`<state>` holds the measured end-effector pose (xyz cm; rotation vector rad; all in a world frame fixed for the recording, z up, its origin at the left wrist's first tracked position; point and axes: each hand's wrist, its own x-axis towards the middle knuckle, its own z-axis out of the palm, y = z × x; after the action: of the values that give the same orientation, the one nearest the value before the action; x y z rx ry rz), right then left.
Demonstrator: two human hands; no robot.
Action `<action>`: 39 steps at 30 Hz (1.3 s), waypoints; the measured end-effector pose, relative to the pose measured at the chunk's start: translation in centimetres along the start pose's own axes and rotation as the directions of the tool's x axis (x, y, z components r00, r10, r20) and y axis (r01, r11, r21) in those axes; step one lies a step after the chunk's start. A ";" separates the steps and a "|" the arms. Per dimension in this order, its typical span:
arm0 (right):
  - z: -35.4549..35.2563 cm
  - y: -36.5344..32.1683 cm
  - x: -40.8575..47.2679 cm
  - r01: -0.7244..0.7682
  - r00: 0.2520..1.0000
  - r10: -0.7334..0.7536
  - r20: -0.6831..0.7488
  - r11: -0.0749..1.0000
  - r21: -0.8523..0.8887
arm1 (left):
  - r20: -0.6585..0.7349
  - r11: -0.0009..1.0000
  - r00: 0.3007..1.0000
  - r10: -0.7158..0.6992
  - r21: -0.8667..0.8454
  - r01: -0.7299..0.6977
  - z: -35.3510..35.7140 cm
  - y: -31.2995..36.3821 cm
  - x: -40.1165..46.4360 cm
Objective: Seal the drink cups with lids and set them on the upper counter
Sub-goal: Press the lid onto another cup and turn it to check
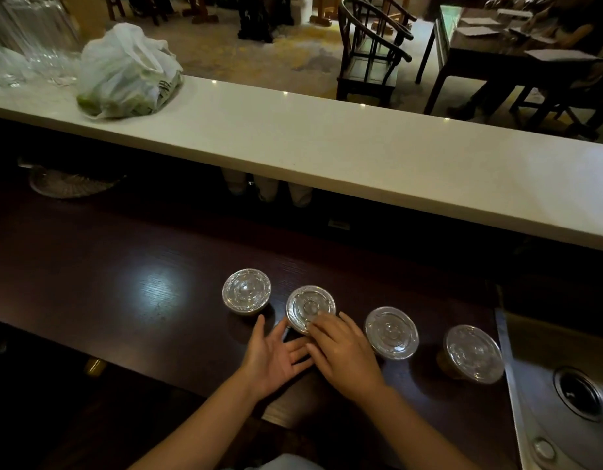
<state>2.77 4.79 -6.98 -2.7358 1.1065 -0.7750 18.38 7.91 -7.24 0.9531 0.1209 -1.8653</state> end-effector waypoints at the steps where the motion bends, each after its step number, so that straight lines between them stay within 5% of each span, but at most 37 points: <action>1: 0.1 0.0 -0.3 -0.007 1.000 0.007 0.013 1.000 -0.018 | 0.001 1.000 1.000 0.003 -0.002 -0.003 -0.1 0.0 0.0; 11: 0.5 0.4 -1.6 0.008 0.988 0.001 0.157 0.999 -0.052 | -0.098 0.994 0.989 0.110 0.020 -0.109 0.7 -1.3 -0.1; 15: -0.2 0.0 -0.2 -0.016 0.996 0.019 0.092 0.999 -0.028 | -0.203 0.931 0.956 0.213 0.339 -0.135 1.1 -1.3 -0.5; 19: -0.6 -1.6 2.7 -0.080 0.997 0.081 -0.011 0.996 0.030 | -0.145 0.644 0.806 0.574 0.687 -0.335 0.4 0.7 -2.2; 22: 0.4 -3.4 5.3 -0.102 0.995 0.102 -0.006 0.995 -0.007 | 0.152 0.170 0.563 0.813 0.861 -0.479 -1.1 4.6 -3.7; 24: 1.5 -4.9 7.1 -0.169 0.985 0.171 0.032 0.984 -0.063 | 0.382 -0.186 0.484 0.787 0.896 -0.404 -2.2 7.5 -3.7; 27: 3.9 -7.4 9.6 -0.305 0.944 0.320 0.079 0.939 -0.156 | 0.567 -0.580 0.600 0.564 0.789 -0.200 -3.5 11.0 -2.2; 30: 6.3 -8.6 10.8 -0.400 0.890 0.439 0.124 0.882 -0.249 | 0.519 -0.744 0.779 0.352 0.660 -0.104 -4.7 12.6 -0.8; 33: 7.9 -9.2 10.4 -0.466 0.841 0.523 0.137 0.830 -0.307 | 0.488 -0.766 0.838 0.244 0.627 -0.142 -5.8 13.4 -0.2; 39: 8.8 -9.4 10.2 -0.508 0.809 0.573 0.130 0.793 -0.336 | 0.551 -0.723 0.812 0.193 0.639 -0.262 -6.2 13.8 0.6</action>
<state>19.11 3.94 -7.79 -2.3874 1.9442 -0.2219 32.85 3.55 -7.57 1.7477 -2.3587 -0.5549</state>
